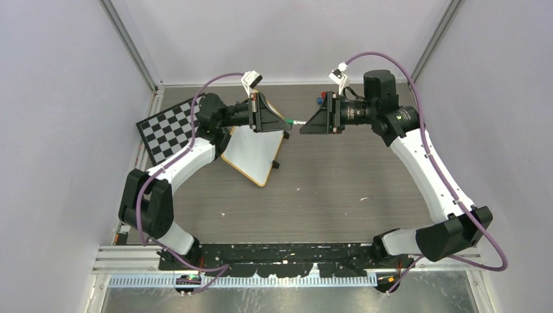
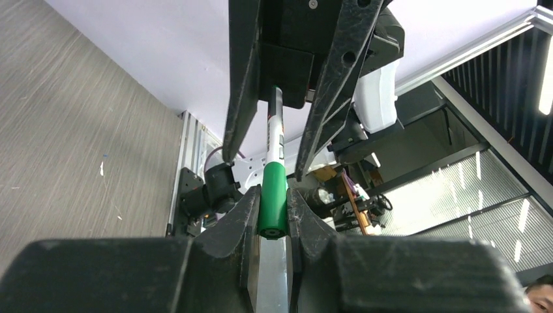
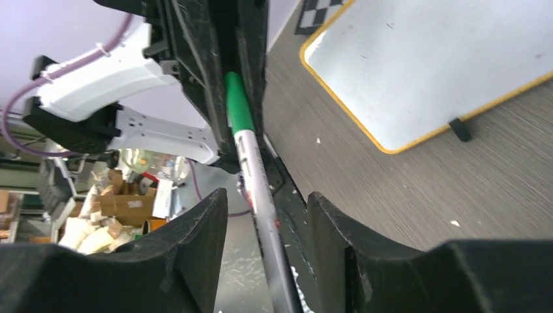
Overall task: Write a sentence on the whiteboard
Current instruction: Pass from the left arm to the right, then open the pen cap from the whiteboard marker.
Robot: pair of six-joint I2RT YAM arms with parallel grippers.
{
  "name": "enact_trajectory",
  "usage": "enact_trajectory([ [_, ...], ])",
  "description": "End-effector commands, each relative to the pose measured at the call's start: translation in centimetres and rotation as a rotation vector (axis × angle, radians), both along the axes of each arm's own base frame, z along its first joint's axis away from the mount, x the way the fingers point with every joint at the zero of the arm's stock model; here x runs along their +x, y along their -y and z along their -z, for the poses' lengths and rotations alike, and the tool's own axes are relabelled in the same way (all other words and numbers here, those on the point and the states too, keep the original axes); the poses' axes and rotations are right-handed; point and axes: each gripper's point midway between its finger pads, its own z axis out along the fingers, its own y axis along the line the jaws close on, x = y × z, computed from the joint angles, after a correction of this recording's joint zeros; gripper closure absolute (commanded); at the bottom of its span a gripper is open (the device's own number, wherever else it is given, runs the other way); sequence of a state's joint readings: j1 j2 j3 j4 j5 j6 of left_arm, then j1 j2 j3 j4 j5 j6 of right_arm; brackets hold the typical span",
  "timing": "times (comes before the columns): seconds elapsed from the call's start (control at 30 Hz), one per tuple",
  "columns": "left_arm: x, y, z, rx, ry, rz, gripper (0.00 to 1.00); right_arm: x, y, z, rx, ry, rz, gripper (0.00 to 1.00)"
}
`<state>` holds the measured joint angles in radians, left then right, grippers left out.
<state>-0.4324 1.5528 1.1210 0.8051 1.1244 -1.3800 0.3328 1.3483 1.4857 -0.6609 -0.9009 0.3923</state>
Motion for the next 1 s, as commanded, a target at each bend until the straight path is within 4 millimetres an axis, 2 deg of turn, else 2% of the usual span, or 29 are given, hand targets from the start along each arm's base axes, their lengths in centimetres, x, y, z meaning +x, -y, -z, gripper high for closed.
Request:
enact_trajectory([
  [0.0, -0.5, -0.2, -1.4, -0.051, 0.057, -0.012, 1.00, -0.8, -1.0, -3.4, 0.129, 0.013, -0.059, 0.48],
  [0.13, -0.7, -0.3, -1.5, -0.054, 0.057, -0.009, 1.00, -0.5, -1.2, -3.7, 0.144, 0.002, -0.054, 0.49],
  [0.23, -0.8, -0.3, -1.6, -0.057, 0.060, -0.009, 1.00, -0.5, -1.3, -3.9, 0.160, -0.007, -0.058, 0.55],
  [0.33, -0.8, -0.3, -1.5, -0.056, 0.057, -0.013, 1.00, -0.5, -1.4, -4.1, 0.170, -0.010, -0.064, 0.65],
  [0.53, -0.9, -0.4, -1.0, -0.052, 0.060, -0.013, 1.00, -0.5, -1.3, -4.0, 0.175, -0.011, -0.067, 0.95],
  [0.57, -0.9, -0.4, -0.9, -0.050, 0.062, -0.015, 0.98, -0.5, -1.2, -3.9, 0.174, -0.011, -0.065, 0.99],
  [0.67, -0.7, -0.8, -1.0, -0.043, 0.076, -0.027, 0.72, -0.7, -1.1, -3.9, 0.177, -0.014, -0.073, 1.00],
  [0.73, -0.5, -1.2, -1.4, -0.046, 0.088, -0.041, 0.61, -0.9, -1.0, -3.8, 0.178, -0.014, -0.079, 1.00],
  [0.97, -0.3, -1.2, -1.8, -0.052, 0.099, -0.044, 0.48, -1.2, -1.2, -3.2, 0.182, -0.043, -0.101, 1.00],
])
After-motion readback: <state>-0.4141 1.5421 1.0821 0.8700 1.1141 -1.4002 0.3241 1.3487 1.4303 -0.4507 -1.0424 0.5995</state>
